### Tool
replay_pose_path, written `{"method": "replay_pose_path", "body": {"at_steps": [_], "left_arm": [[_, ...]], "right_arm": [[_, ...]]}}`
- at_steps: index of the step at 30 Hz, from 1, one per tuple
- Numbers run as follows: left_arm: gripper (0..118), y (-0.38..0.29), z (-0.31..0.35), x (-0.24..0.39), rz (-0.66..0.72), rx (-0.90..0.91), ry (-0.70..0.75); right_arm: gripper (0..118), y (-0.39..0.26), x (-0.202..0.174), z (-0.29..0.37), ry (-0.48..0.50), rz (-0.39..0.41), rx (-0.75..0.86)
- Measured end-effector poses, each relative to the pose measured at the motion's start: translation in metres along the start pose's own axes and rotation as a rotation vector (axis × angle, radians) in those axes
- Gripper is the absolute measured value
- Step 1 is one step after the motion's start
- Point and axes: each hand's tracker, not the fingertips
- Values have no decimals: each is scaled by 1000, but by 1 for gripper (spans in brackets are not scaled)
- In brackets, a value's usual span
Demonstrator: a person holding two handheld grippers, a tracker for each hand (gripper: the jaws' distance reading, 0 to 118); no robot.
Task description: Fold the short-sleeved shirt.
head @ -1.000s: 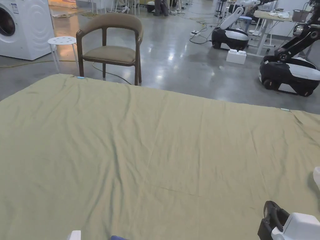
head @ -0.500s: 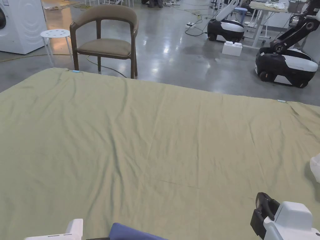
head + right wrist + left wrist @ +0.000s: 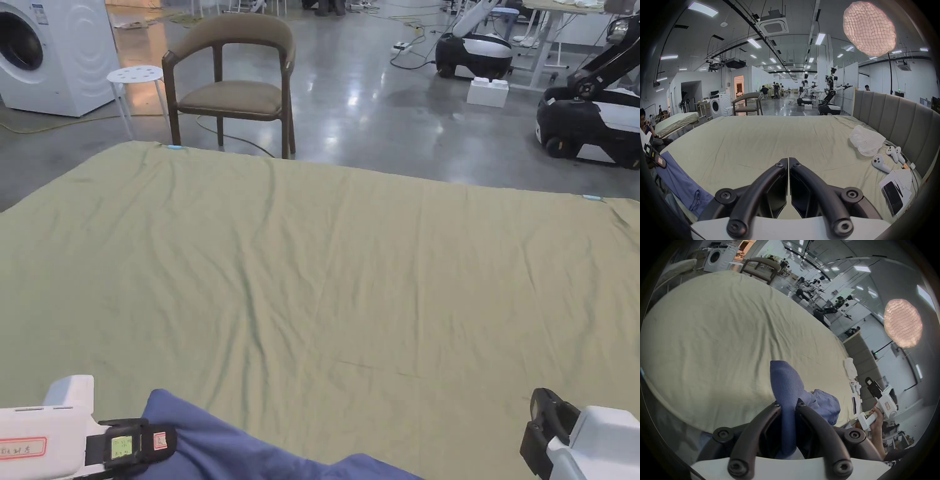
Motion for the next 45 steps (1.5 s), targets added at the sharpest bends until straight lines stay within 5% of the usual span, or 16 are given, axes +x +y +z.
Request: {"method": "replay_pose_path", "body": {"at_steps": [12,29,32,34,36,42,45], "left_arm": [[8,-20,-58,120,-138,-98,-57],[10,-114,-219,223,-322,-299,97],[28,-111,-216,218,-263,-274,75],[55,-105,-209,212,-211,-266,-13],[61,-98,-197,208,-159,-244,-89],[58,-84,-178,189,-110,-191,-160],[24,-96,-195,182,-106,-264,-128]], "right_arm": [[0,-14,7,3,7,-23,-14],[0,-32,38,26,-62,-60,-33],[0,-29,44,27,-71,-67,-27],[0,-27,46,28,-76,-68,-22],[0,-25,48,29,-78,-69,-16],[0,-20,48,31,-77,-61,-7],[0,-20,47,31,-72,-59,-9]]}}
